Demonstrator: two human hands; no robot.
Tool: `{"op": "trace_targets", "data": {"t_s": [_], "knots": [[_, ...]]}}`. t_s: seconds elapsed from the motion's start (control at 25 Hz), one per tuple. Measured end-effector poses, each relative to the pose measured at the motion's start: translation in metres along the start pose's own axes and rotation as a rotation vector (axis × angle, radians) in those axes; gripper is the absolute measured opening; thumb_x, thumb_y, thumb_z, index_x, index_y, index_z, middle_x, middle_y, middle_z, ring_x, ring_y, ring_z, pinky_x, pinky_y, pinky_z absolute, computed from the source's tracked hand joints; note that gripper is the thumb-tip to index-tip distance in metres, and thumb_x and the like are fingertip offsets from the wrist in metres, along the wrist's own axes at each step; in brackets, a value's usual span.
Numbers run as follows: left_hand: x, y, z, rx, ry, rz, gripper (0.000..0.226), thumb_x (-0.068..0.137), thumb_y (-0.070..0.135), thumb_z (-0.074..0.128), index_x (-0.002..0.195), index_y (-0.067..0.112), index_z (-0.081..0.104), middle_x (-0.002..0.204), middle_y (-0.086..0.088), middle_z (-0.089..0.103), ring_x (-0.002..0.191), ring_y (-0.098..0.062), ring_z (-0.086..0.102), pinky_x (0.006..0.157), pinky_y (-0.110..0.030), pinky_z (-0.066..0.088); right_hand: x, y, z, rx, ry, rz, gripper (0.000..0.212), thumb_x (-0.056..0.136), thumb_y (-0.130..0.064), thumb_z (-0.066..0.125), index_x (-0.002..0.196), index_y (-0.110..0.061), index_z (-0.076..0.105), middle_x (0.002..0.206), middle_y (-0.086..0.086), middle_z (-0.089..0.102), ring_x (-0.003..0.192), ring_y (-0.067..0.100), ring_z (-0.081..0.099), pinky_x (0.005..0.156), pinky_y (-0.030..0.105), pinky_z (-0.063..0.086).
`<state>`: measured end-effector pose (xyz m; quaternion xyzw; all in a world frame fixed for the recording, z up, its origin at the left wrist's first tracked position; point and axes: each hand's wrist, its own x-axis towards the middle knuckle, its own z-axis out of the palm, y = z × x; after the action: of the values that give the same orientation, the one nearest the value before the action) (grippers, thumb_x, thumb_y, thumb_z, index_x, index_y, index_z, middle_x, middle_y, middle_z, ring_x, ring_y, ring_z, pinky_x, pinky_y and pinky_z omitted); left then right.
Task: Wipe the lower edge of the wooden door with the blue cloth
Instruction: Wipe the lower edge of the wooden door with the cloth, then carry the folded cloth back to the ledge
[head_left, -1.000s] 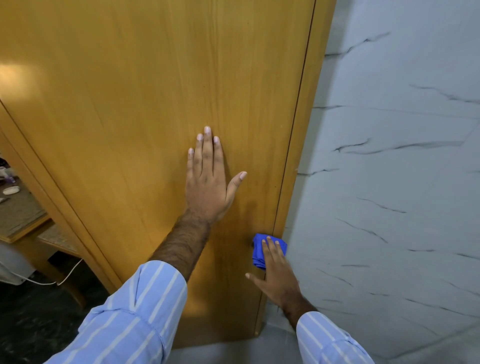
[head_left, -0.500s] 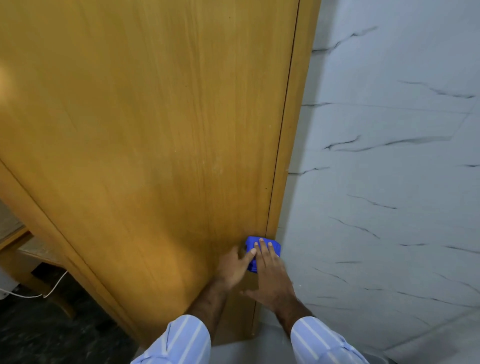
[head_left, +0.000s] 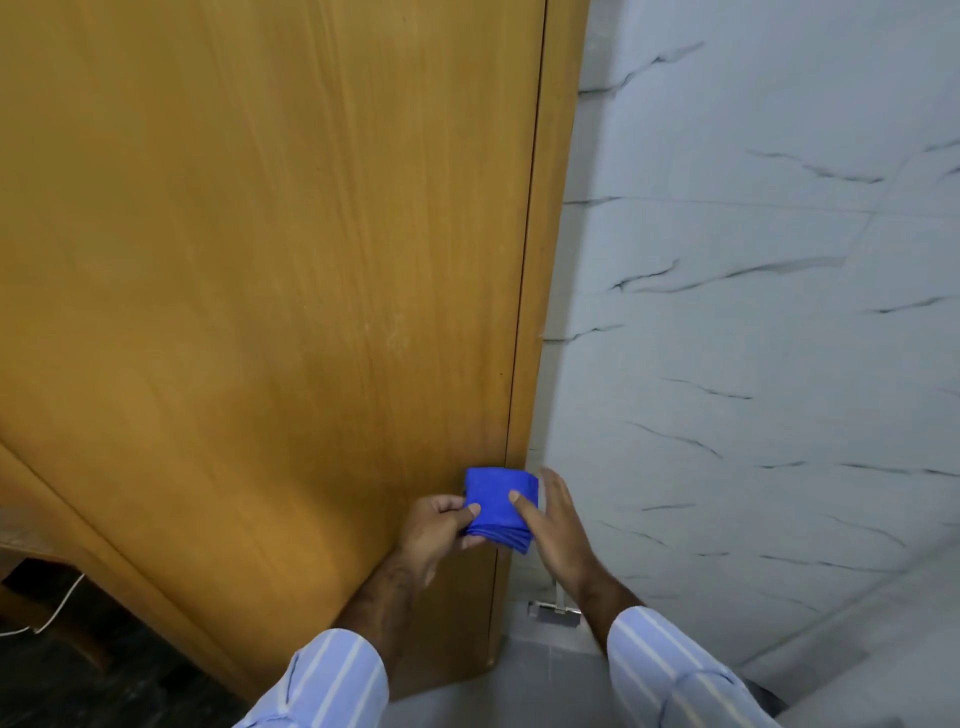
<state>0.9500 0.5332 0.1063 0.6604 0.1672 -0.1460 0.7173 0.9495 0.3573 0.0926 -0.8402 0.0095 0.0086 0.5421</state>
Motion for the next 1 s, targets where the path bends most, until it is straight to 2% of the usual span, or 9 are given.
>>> {"op": "trace_targets", "data": {"t_s": [0.08,0.12,0.2,0.28,0.44,0.6,0.68,0.84,1.0], "knots": [[-0.001,0.001,-0.004,-0.025,-0.052,-0.008,0.015,0.094,0.004,0.064,0.102,-0.006,0.072,0.095,-0.017,0.076,0.077,-0.018,0.077,0.062,-0.024,0.062,0.007,-0.001,-0.008,0.264,0.001,0.253,0.068,0.096,-0.045,0.063,0.148,-0.007,0.041,0.147,0.011,0.052,0.129,0.019,0.052,0.111,0.031,0.040],[-0.002,0.002,-0.006,-0.032,-0.079,-0.013,0.014,0.093,0.003,0.064,0.101,-0.006,0.072,0.096,-0.017,0.076,0.077,-0.018,0.077,0.062,-0.024,0.062,0.009,-0.002,-0.012,0.371,-0.011,0.328,0.059,0.095,-0.044,0.064,0.139,-0.006,0.053,0.138,0.012,0.061,0.120,0.023,0.062,0.105,0.037,0.049],[-0.005,0.004,-0.005,-0.024,-0.140,-0.018,0.011,0.093,0.002,0.064,0.097,-0.004,0.072,0.095,-0.015,0.076,0.077,-0.018,0.077,0.061,-0.024,0.062,0.003,-0.003,-0.024,0.496,0.004,0.361,0.034,0.094,-0.033,0.070,0.114,-0.005,0.069,0.119,0.017,0.073,0.095,0.020,0.074,0.082,0.033,0.061],[-0.006,0.004,0.002,-0.014,-0.186,-0.020,0.011,0.094,0.001,0.063,0.096,-0.005,0.071,0.098,-0.015,0.074,0.079,-0.019,0.075,0.061,-0.024,0.062,-0.006,-0.005,-0.035,0.538,0.048,0.380,0.025,0.091,-0.024,0.074,0.104,-0.002,0.073,0.111,0.019,0.076,0.085,0.019,0.075,0.070,0.028,0.061],[-0.008,0.004,0.028,0.023,-0.279,-0.014,0.023,0.094,0.000,0.062,0.110,-0.015,0.065,0.104,-0.020,0.070,0.083,-0.023,0.072,0.060,-0.023,0.063,-0.032,-0.008,-0.061,0.598,0.167,0.410,0.032,0.090,-0.020,0.075,0.111,0.004,0.070,0.110,0.019,0.075,0.091,0.024,0.072,0.085,0.038,0.060],[-0.018,-0.002,0.066,0.080,-0.367,-0.002,0.015,0.093,0.003,0.065,0.101,-0.009,0.068,0.097,-0.019,0.072,0.075,-0.019,0.073,0.057,-0.020,0.061,-0.071,-0.002,-0.093,0.625,0.292,0.405,0.024,0.092,-0.016,0.073,0.108,0.002,0.069,0.109,0.020,0.073,0.092,0.025,0.069,0.090,0.042,0.058],[-0.029,-0.005,0.091,0.115,-0.421,-0.004,0.013,0.092,0.003,0.067,0.099,-0.007,0.070,0.095,-0.019,0.073,0.074,-0.020,0.073,0.057,-0.021,0.061,-0.095,0.006,-0.114,0.633,0.372,0.414,0.027,0.092,-0.015,0.072,0.111,0.004,0.068,0.113,0.023,0.072,0.095,0.028,0.069,0.095,0.046,0.057],[-0.062,-0.009,0.155,0.174,-0.541,0.020,0.015,0.091,0.004,0.067,0.101,-0.006,0.071,0.092,-0.018,0.072,0.074,-0.021,0.071,0.061,-0.022,0.063,-0.147,0.022,-0.168,0.634,0.513,0.403,0.032,0.092,-0.017,0.073,0.114,0.006,0.067,0.115,0.023,0.073,0.106,0.035,0.071,0.090,0.044,0.060],[-0.111,-0.021,0.230,0.238,-0.690,0.035,0.019,0.091,0.005,0.067,0.105,-0.008,0.069,0.089,-0.015,0.071,0.074,-0.020,0.070,0.063,-0.022,0.063,-0.217,0.047,-0.228,0.652,0.662,0.371,0.027,0.092,-0.019,0.074,0.109,0.002,0.070,0.112,0.021,0.075,0.103,0.033,0.073,0.084,0.039,0.062]]}}
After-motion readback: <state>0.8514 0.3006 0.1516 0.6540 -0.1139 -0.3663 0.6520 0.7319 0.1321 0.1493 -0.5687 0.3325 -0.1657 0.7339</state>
